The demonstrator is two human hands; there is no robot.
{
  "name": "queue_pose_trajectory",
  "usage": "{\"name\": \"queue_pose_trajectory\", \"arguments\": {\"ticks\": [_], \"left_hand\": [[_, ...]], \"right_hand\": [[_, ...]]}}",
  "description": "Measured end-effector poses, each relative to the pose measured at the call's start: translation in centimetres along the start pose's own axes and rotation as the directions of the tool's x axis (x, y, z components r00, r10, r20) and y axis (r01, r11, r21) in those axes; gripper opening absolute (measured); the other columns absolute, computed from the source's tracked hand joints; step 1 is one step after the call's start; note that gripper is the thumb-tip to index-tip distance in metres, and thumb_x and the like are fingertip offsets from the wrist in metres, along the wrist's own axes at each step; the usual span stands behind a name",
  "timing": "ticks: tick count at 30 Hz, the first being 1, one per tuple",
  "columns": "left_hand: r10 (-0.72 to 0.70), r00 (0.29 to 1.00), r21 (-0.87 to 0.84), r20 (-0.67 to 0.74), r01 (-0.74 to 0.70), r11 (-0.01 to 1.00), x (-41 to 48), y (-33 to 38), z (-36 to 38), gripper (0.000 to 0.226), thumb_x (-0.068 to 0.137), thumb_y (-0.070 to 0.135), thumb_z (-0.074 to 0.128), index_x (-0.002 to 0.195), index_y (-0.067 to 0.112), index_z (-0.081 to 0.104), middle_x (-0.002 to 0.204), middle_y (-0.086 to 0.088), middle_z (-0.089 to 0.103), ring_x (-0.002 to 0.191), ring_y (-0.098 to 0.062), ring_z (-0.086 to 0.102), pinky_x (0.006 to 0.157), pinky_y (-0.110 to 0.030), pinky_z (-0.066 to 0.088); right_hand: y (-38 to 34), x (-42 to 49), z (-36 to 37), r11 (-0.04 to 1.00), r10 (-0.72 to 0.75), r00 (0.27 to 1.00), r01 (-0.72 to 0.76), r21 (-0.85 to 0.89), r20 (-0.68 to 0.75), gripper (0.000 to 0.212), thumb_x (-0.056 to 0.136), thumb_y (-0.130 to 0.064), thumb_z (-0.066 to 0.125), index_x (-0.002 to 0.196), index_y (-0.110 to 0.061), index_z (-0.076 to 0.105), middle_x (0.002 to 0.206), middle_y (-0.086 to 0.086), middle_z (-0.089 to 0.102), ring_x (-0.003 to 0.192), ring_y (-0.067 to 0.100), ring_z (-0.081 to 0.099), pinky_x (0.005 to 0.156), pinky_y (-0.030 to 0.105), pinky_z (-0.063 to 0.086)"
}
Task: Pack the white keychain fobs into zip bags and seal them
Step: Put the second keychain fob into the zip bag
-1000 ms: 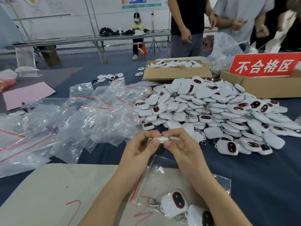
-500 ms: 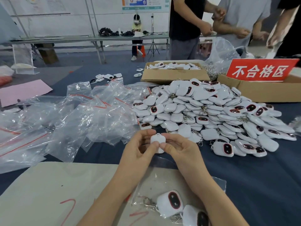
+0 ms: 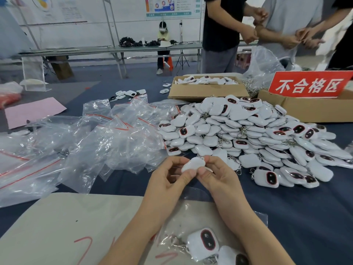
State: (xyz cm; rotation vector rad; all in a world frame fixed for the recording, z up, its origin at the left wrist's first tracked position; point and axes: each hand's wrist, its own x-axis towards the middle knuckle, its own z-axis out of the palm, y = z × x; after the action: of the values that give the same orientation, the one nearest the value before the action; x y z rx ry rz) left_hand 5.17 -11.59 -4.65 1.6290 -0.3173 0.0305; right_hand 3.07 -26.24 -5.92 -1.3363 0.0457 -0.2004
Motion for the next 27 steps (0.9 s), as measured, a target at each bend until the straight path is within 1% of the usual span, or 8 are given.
{"name": "queue_pose_trajectory", "arguments": {"ticks": [2,4,7,10,14,19,24,27], "left_hand": [[0.031,0.999,0.012,-0.014,-0.030,0.999,-0.02,0.04,-0.22,0.017,0.090,0.018,0.076,0.102,0.030,0.072,0.096,0.006,0.076,0.088,-0.013,0.071,0.076,-0.015,0.052],[0.058,0.998,0.018,-0.014,-0.058,0.998,-0.03,0.12,-0.43,0.020,0.091,0.016,0.074,0.103,0.032,0.073,0.100,0.010,0.076,0.092,-0.008,0.071,0.077,-0.014,0.052],[0.079,0.997,0.029,-0.010,-0.078,0.997,-0.10,0.16,-0.48,0.024,0.091,0.017,0.075,0.103,0.038,0.073,0.103,0.010,0.075,0.096,-0.010,0.071,0.079,-0.015,0.053],[0.067,0.997,0.058,-0.037,-0.065,0.996,-0.13,-0.08,-0.35,0.027,0.090,0.018,0.076,0.100,0.042,0.072,0.099,0.011,0.075,0.091,-0.009,0.071,0.077,-0.015,0.053],[0.082,0.994,0.128,-0.074,-0.072,0.989,0.01,-0.46,-0.33,0.028,0.088,0.010,0.076,0.090,0.038,0.072,0.088,0.013,0.075,0.082,-0.005,0.069,0.072,-0.014,0.050],[0.091,0.992,0.128,-0.091,-0.079,0.989,0.19,-0.64,-0.28,0.028,0.086,0.009,0.077,0.090,0.037,0.074,0.091,0.012,0.076,0.086,-0.008,0.070,0.077,-0.019,0.053],[0.096,0.995,0.048,-0.028,-0.095,0.994,0.12,-0.09,-0.29,0.022,0.090,0.014,0.074,0.100,0.033,0.073,0.103,0.009,0.075,0.099,-0.009,0.070,0.083,-0.014,0.051],[0.058,0.996,-0.020,0.060,-0.057,0.998,0.07,0.29,-0.65,0.023,0.093,0.013,0.070,0.106,0.032,0.072,0.103,0.010,0.076,0.099,-0.006,0.070,0.082,-0.013,0.051]], "right_hand": [[-0.08,-0.08,-0.06,0.999,-0.020,0.999,0.018,0.037,0.043,0.021,0.097,-0.009,0.061,0.115,-0.020,0.060,0.116,0.005,0.072,0.111,0.027,0.068,0.103,0.049,0.050],[-0.27,-0.15,0.03,0.998,-0.065,0.995,0.066,-0.008,0.077,0.034,0.092,-0.019,0.066,0.123,-0.030,0.060,0.123,-0.005,0.069,0.112,0.019,0.068,0.098,0.038,0.054],[-0.45,-0.10,0.33,0.989,-0.116,0.990,0.122,-0.082,0.079,0.018,0.094,-0.011,0.066,0.110,-0.017,0.070,0.108,0.002,0.076,0.102,0.019,0.072,0.086,0.026,0.058],[-0.25,0.03,0.25,0.988,-0.128,0.991,0.131,-0.087,0.039,0.012,0.095,-0.002,0.062,0.103,-0.005,0.070,0.099,0.008,0.077,0.101,0.023,0.073,0.088,0.030,0.058],[-0.15,0.07,0.23,0.990,-0.131,0.991,0.132,-0.059,0.017,0.013,0.094,0.002,0.061,0.099,-0.004,0.071,0.095,0.009,0.077,0.095,0.025,0.073,0.080,0.024,0.057],[-0.15,0.11,0.41,0.994,-0.103,0.994,0.102,0.038,0.023,0.014,0.094,0.003,0.059,0.099,-0.002,0.070,0.101,0.003,0.077,0.097,0.018,0.073,0.081,0.023,0.057],[-0.09,0.02,0.19,0.996,-0.093,0.991,0.092,0.021,0.095,0.014,0.095,-0.009,0.061,0.102,-0.013,0.072,0.129,-0.013,0.067,0.119,0.002,0.062,0.095,0.018,0.051],[0.10,-0.07,0.23,0.998,-0.036,0.992,0.029,0.058,0.120,0.017,0.088,-0.030,0.066,0.099,-0.019,0.072,0.137,-0.019,0.061,0.128,0.004,0.056,0.107,0.029,0.046]]}}
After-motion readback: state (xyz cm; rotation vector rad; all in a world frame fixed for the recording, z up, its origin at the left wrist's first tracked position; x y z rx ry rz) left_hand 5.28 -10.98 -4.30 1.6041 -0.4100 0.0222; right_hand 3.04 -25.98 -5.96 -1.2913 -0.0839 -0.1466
